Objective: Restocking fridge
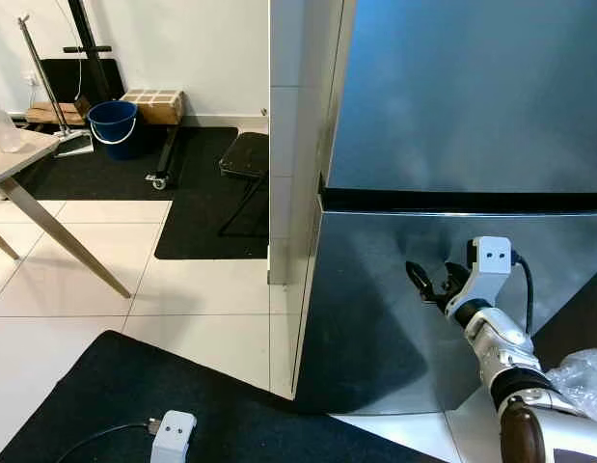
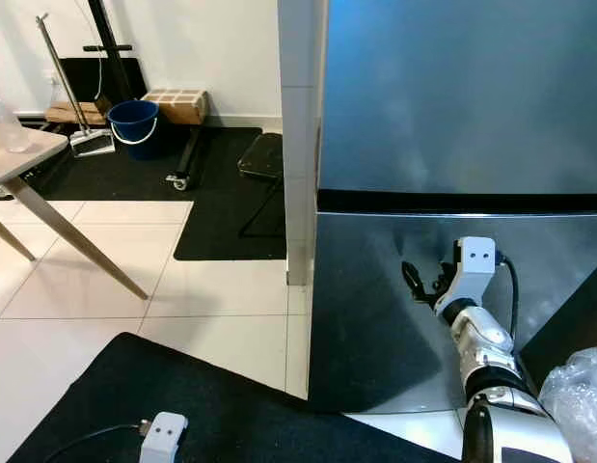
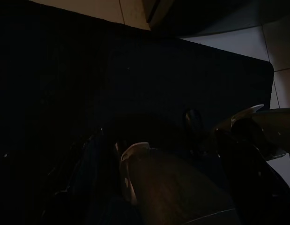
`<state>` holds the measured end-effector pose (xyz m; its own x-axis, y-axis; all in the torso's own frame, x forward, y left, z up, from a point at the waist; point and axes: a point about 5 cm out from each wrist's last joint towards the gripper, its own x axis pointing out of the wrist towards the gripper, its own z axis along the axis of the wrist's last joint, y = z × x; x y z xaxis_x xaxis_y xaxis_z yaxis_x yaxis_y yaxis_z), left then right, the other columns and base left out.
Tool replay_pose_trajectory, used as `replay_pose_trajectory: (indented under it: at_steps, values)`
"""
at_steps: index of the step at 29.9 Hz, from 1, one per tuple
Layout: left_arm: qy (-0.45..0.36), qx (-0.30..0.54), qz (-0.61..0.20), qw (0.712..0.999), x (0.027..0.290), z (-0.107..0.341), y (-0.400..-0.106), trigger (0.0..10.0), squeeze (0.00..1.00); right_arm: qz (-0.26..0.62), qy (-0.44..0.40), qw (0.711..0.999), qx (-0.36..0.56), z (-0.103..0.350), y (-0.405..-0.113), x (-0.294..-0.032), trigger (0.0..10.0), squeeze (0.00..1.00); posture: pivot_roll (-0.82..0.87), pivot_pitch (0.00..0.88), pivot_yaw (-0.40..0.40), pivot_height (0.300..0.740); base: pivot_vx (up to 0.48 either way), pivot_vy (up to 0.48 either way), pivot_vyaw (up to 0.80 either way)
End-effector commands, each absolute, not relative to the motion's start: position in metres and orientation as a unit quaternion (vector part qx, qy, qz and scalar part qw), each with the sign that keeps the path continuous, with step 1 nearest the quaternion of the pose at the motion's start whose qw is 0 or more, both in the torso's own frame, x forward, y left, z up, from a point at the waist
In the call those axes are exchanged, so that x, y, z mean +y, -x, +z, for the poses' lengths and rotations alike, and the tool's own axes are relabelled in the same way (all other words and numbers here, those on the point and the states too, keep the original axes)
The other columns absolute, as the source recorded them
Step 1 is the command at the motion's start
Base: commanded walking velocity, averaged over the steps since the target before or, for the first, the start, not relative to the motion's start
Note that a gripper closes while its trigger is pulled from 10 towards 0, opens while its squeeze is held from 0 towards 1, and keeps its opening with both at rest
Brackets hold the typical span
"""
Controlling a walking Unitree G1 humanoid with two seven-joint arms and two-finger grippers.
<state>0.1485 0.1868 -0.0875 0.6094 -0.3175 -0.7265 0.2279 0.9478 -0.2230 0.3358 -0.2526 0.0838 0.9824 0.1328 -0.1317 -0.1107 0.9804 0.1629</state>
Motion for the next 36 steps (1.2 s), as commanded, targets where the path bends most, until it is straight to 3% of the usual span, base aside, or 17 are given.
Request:
replay_pose_trajectory:
  at_steps: [1, 5, 13, 16, 20, 25, 32, 36]
  values:
    - [0.056, 0.426, -0.158, 0.889, 0.183, -0.091, -0.143, 10.0, 0.0, 0.072, -0.072, 0.992, 0.07, 0.085, -0.339, -0.246, 10.0, 0.0, 0.11, 0.005, -0.038, 0.74, 0.0, 0.0, 0.0]
    - [0.057, 0.425, -0.155, 0.89, 0.182, -0.091, -0.143, 10.0, 0.0, 0.074, -0.073, 0.991, 0.089, 0.076, -0.333, -0.246, 10.0, 0.0, 0.11, 0.007, -0.041, 0.74, 0.0, 0.0, 0.0]
    - [0.057, 0.433, -0.154, 0.886, 0.181, -0.092, -0.14, 10.0, 0.0, 0.066, -0.061, 0.976, 0.197, 0.023, -0.295, -0.245, 10.0, 0.0, 0.1, 0.001, -0.04, 0.74, 0.0, 0.0, 0.0]
    - [0.056, 0.447, -0.151, 0.88, 0.181, -0.095, -0.133, 10.0, 0.0, 0.052, -0.052, 0.958, 0.279, -0.015, -0.26, -0.241, 10.0, 0.0, 0.1, 0.0, -0.044, 0.74, 0.0, 0.0, 0.0]
    - [0.054, 0.452, -0.148, 0.878, 0.182, -0.096, -0.131, 10.0, 0.0, 0.046, -0.052, 0.951, 0.302, -0.025, -0.249, -0.239, 10.0, 0.0, 0.1, 0.0, -0.044, 0.74, 0.0, 0.0, 0.0]
    - [0.049, 0.466, -0.137, 0.873, 0.182, -0.099, -0.125, 10.0, 0.0, 0.042, -0.024, 0.918, 0.393, -0.059, -0.208, -0.228, 10.0, 0.0, 0.1, 0.0, -0.047, 0.74, 0.0, 0.0, 0.0]
    - [0.048, 0.471, -0.136, 0.87, 0.179, -0.1, -0.125, 10.0, 0.0, 0.002, 0.005, 0.902, 0.431, -0.071, -0.188, -0.231, 10.0, 0.0, 0.1, 0.0, -0.048, 0.74, 0.0, 0.0, 0.0]
    - [0.043, 0.476, -0.139, 0.867, 0.172, -0.101, -0.127, 10.0, 0.0, -0.043, 0.027, 0.87, 0.491, -0.085, -0.156, -0.242, 10.0, 0.0, 0.1, 0.0, -0.062, 0.74, 0.0, 0.0, 0.0]
